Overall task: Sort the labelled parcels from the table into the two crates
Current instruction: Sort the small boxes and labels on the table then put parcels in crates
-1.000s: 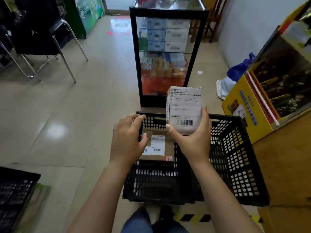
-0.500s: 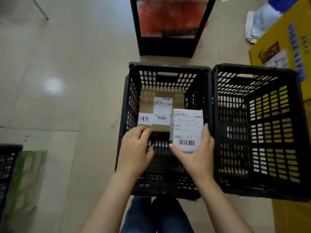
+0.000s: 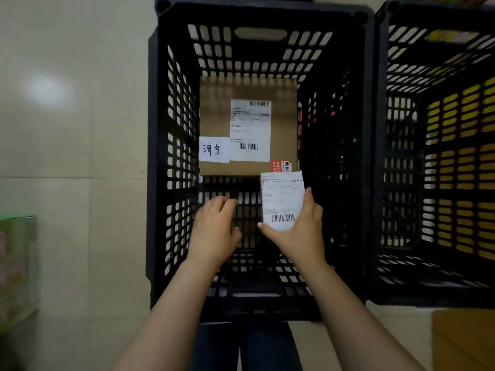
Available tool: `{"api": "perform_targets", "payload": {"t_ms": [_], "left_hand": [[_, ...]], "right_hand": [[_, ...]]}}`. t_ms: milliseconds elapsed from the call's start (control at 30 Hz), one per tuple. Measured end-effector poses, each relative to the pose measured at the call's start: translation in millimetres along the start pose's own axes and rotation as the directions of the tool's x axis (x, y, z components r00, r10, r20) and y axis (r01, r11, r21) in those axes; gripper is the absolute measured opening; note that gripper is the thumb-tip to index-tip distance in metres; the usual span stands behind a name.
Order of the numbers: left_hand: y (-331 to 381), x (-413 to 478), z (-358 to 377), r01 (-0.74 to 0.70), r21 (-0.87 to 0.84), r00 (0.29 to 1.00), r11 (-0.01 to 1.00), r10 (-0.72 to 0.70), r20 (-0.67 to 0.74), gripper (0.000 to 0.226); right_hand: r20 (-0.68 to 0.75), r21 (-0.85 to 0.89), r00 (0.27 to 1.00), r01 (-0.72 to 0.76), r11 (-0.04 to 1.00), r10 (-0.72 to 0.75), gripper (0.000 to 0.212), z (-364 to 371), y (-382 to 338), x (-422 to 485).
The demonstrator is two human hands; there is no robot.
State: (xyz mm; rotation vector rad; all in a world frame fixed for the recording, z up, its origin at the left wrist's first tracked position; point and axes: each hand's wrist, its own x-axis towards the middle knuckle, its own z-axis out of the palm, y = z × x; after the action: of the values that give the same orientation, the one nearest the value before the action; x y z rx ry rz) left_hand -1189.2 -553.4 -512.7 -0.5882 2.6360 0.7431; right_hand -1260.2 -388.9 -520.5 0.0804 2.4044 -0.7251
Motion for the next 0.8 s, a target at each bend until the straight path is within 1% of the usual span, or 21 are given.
{"api": "perform_targets", "payload": {"t_ms": [133, 267, 367, 467, 533, 633, 733, 800], "left_hand": [[-1.5, 6.3, 9.0, 0.039, 0.009, 0.998, 0.999, -0.039, 0.050, 0.055], [-2.6, 14.9, 16.7, 0.027, 0.028, 0.997, 0.999, -0.029, 0.068, 0.055], [-3.1, 19.4, 20.6, 0.027, 0.041, 0.996, 0.999, -0.030, 0.084, 0.056], [-3.8, 18.5, 23.7, 0.024, 0.052, 0.995, 0.998, -0.029, 0.100, 0.057], [-3.7, 16.7, 25.4, 0.014, 0.049, 0.994, 0.999, -0.019, 0.107, 0.056], [-6.4, 14.6, 27.2, -0.001, 0.047, 0.994, 0.999, -0.005, 0.114, 0.054], [-10.3, 12.6, 28.7, 0.000, 0.045, 0.994, 0.999, -0.005, 0.107, 0.052], [-11.6, 11.3, 30.5, -0.001, 0.056, 0.994, 0.998, -0.006, 0.110, 0.051]], "right_hand": [[0.018, -0.003, 1.000, -0.019, 1.000, 0.019, 0.127, 6.5, 11.2, 15.8], [0.062, -0.035, 0.997, -0.038, 0.999, 0.040, 0.125, 12.5, 24.3, 30.9], [0.084, -0.159, 0.995, -0.035, 0.987, 0.049, 0.122, 17.7, 32.8, 37.7], [0.093, -0.331, 0.993, -0.040, 0.943, 0.075, 0.116, 24.6, 36.1, 38.5], [0.088, -0.408, 0.995, -0.009, 0.913, 0.049, 0.110, 29.7, 37.1, 35.0], [0.072, -0.483, 0.997, 0.061, 0.874, -0.030, 0.094, 34.6, 40.3, 30.4], [0.153, -0.549, 0.982, 0.177, 0.817, -0.109, 0.082, 35.7, 42.3, 33.2], [0.205, -0.568, 0.974, 0.198, 0.799, -0.096, 0.078, 36.2, 42.7, 36.5]]}}
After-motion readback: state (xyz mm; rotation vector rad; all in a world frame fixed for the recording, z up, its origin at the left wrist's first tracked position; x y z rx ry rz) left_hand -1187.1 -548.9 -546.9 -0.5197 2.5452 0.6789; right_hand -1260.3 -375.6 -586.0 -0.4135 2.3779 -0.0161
